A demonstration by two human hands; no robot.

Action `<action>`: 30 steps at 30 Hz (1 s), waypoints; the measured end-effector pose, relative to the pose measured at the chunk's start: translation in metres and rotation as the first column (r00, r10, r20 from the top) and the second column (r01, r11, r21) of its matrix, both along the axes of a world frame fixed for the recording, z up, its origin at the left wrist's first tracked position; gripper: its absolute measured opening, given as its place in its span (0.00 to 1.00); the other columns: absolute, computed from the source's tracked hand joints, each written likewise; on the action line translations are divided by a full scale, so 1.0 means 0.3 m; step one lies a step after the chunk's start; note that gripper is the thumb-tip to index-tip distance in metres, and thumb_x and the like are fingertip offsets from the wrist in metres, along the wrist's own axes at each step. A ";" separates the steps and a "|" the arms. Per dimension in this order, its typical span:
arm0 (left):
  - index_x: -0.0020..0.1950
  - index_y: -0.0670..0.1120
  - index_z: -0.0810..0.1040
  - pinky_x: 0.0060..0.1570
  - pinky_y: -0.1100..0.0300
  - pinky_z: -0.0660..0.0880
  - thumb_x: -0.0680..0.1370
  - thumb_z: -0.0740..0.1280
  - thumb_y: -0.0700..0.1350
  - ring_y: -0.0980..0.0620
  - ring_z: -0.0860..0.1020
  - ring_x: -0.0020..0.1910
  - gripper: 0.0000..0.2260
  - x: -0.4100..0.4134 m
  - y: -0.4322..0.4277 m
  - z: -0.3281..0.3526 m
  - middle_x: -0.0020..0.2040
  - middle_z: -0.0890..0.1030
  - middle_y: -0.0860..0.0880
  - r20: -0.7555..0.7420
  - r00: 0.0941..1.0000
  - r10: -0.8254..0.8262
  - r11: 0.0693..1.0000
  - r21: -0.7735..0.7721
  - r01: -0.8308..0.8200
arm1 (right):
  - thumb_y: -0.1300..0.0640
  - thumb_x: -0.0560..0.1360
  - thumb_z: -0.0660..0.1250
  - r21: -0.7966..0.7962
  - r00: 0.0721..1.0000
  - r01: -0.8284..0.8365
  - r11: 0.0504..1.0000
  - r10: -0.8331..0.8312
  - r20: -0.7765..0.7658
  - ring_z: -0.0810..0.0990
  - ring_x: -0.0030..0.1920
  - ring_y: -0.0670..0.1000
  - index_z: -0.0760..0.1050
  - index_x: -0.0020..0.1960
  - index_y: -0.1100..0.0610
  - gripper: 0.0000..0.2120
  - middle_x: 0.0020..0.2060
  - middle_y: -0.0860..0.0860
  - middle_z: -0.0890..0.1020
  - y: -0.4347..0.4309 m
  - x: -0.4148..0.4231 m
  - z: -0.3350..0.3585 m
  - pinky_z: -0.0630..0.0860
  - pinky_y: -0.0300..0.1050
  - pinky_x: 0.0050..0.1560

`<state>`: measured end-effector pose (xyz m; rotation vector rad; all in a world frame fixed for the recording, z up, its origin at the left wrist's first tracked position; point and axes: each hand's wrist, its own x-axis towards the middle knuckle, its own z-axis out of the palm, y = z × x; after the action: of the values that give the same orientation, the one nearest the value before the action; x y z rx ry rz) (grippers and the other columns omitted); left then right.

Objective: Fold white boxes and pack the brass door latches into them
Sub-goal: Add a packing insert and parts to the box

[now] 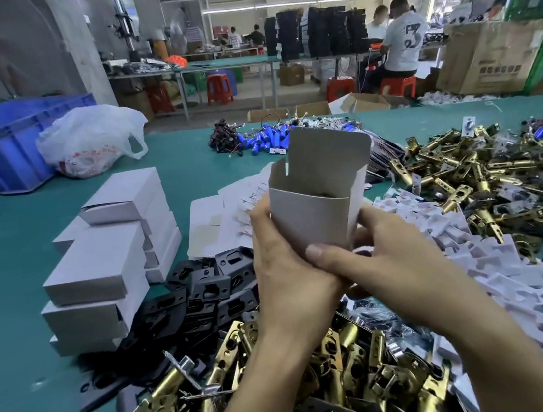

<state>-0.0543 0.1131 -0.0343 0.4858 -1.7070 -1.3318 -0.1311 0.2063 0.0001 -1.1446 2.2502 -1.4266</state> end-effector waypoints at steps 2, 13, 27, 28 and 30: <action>0.63 0.64 0.67 0.40 0.66 0.80 0.61 0.82 0.42 0.55 0.83 0.50 0.38 -0.004 0.001 -0.004 0.58 0.81 0.49 0.015 0.997 -0.072 0.997 0.013 0.071 | 0.45 0.67 0.76 -0.008 0.992 -0.014 1.000 0.015 0.127 0.85 0.43 0.48 0.74 0.52 0.42 0.16 0.43 0.45 0.85 0.000 -0.016 -0.022 0.83 0.57 0.46; 0.70 0.70 0.66 0.63 0.58 0.77 0.65 0.75 0.48 0.64 0.75 0.64 0.38 0.059 -0.052 0.061 0.63 0.77 0.61 0.340 0.877 -0.340 0.916 -0.091 0.391 | 0.66 0.69 0.75 -0.228 0.940 -0.006 0.974 0.083 0.330 0.82 0.33 0.53 0.75 0.56 0.53 0.19 0.38 0.54 0.86 0.031 -0.084 -0.069 0.79 0.47 0.34; 0.64 0.55 0.74 0.49 0.53 0.71 0.77 0.66 0.48 0.48 0.76 0.61 0.15 0.160 -0.358 -0.073 0.64 0.76 0.53 0.919 0.174 0.352 0.924 -0.372 0.092 | 0.62 0.70 0.77 -0.139 0.923 -0.007 0.990 0.060 0.380 0.80 0.31 0.48 0.73 0.57 0.50 0.20 0.37 0.51 0.85 0.032 -0.124 -0.109 0.75 0.40 0.31; 0.64 0.55 0.75 0.48 0.53 0.70 0.78 0.65 0.46 0.48 0.76 0.61 0.15 0.160 -0.361 -0.082 0.64 0.76 0.53 0.913 0.171 0.370 0.916 -0.389 0.095 | 0.62 0.70 0.77 -0.135 0.922 -0.009 0.991 0.061 0.381 0.80 0.31 0.48 0.73 0.57 0.50 0.20 0.37 0.51 0.85 0.033 -0.127 -0.113 0.75 0.40 0.30; 0.66 0.55 0.74 0.50 0.52 0.73 0.79 0.64 0.45 0.48 0.75 0.63 0.16 0.165 -0.367 -0.098 0.65 0.75 0.52 0.898 0.170 0.406 0.899 -0.426 0.104 | 0.63 0.70 0.77 -0.117 0.923 -0.011 0.993 0.055 0.380 0.80 0.31 0.49 0.73 0.58 0.50 0.21 0.38 0.52 0.86 0.034 -0.130 -0.119 0.75 0.40 0.30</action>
<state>-0.0048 0.0030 -0.0638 1.4840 -2.7891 -0.2804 -0.1702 0.2165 -0.0357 -0.8367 1.8923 -1.6186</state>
